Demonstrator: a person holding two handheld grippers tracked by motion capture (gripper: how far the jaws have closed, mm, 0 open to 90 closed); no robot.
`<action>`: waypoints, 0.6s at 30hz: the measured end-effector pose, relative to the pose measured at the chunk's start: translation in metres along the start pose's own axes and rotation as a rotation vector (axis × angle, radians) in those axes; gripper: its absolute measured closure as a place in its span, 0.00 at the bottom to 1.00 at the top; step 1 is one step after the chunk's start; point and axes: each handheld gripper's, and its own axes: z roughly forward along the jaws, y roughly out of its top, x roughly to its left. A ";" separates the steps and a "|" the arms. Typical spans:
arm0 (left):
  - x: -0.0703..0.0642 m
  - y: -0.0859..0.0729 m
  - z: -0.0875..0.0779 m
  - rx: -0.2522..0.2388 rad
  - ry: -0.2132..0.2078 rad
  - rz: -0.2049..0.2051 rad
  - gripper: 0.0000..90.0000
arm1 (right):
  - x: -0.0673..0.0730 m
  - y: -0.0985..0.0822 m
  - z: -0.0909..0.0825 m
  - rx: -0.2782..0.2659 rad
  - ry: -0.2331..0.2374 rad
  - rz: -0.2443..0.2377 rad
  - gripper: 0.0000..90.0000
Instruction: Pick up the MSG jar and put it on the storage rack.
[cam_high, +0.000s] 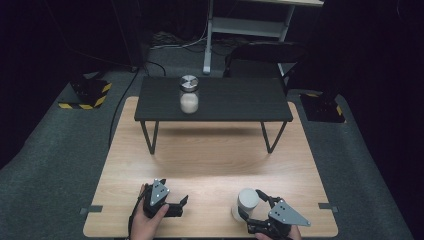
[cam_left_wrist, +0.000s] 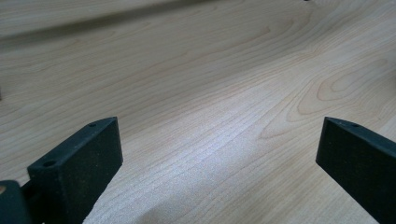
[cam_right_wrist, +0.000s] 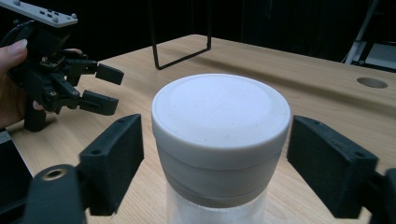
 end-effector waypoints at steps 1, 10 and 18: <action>0.000 0.000 0.000 0.000 0.000 0.000 0.01 | 0.000 0.000 0.000 0.000 -0.002 0.000 0.26; 0.000 0.000 0.000 -0.002 0.003 0.000 0.01 | 0.000 -0.002 0.002 -0.001 -0.001 0.004 0.36; 0.000 0.000 0.000 -0.003 0.003 -0.001 0.01 | 0.001 -0.002 0.003 0.000 -0.004 -0.007 0.38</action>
